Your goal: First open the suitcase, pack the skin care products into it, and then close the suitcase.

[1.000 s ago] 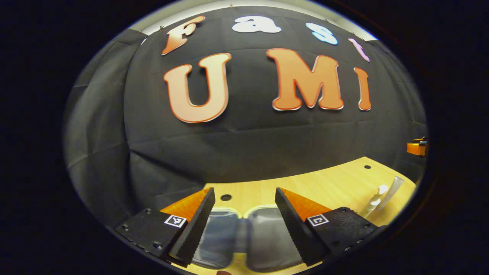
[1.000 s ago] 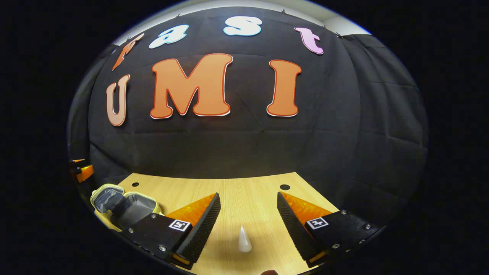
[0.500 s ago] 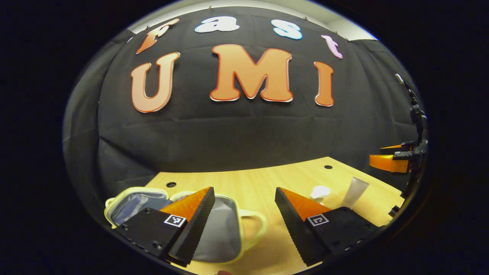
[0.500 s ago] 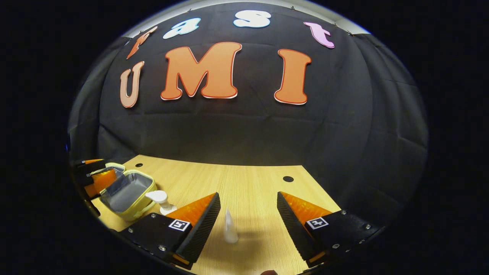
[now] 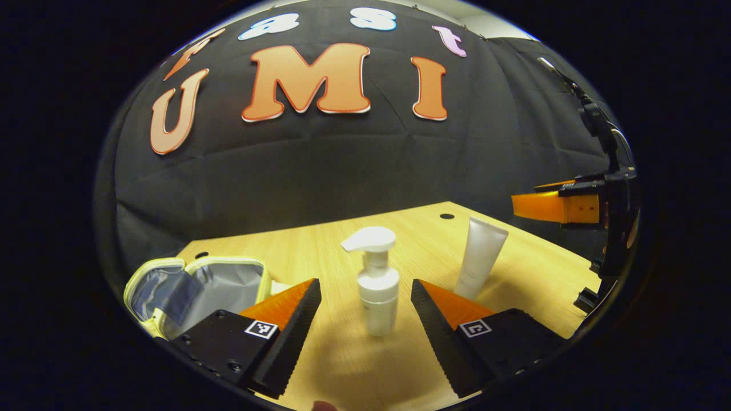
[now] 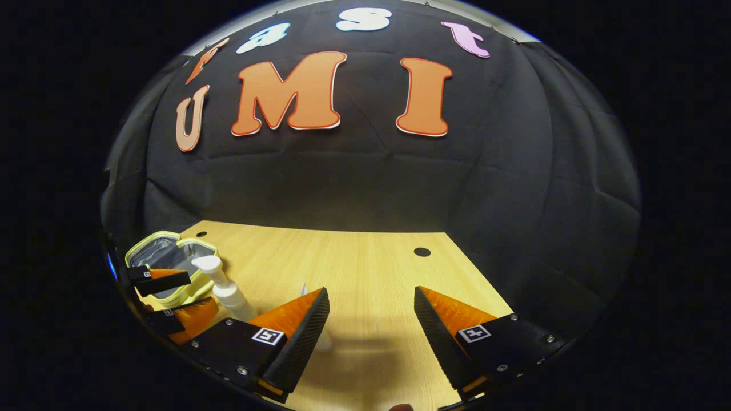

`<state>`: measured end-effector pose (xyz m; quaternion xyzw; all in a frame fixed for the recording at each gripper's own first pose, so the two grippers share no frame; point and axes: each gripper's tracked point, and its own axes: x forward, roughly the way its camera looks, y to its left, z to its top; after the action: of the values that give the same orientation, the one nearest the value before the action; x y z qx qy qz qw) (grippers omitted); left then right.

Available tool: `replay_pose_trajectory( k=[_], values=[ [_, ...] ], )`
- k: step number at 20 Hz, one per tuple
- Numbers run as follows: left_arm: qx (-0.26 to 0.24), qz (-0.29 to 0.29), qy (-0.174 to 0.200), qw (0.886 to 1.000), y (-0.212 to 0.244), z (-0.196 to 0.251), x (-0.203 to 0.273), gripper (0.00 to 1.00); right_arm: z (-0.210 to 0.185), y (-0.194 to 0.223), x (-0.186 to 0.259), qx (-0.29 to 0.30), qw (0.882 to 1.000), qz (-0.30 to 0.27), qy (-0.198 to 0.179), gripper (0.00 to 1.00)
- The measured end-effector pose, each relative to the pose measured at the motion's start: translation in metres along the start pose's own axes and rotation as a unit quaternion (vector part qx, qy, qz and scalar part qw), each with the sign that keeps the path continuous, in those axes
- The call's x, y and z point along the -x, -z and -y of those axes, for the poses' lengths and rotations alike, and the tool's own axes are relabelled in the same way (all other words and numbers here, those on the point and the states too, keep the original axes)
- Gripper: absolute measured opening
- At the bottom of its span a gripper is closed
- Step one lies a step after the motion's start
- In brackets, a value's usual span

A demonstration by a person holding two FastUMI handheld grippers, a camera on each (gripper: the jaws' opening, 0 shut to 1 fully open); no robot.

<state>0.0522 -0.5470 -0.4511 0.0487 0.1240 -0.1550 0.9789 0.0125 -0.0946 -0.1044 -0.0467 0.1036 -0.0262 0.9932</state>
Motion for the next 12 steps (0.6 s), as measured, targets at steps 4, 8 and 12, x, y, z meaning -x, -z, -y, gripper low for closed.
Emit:
replay_pose_trajectory(
  k=[4,8,12],
  values=[
    [-0.003,-0.023,-0.024,0.999,0.02,0.004,-0.028,0.99,0.018,0.009,-0.001,-0.009,1.0,-0.009,0.008,0.95],
    [0.02,-0.051,-0.047,0.997,0.042,-0.004,-0.054,0.99,0.029,0.015,0.003,-0.011,1.0,-0.014,0.019,0.95],
    [0.023,-0.058,-0.056,0.996,0.052,-0.003,-0.077,0.74,0.033,0.022,0.007,-0.009,0.999,-0.022,0.025,0.95]
  ],
)
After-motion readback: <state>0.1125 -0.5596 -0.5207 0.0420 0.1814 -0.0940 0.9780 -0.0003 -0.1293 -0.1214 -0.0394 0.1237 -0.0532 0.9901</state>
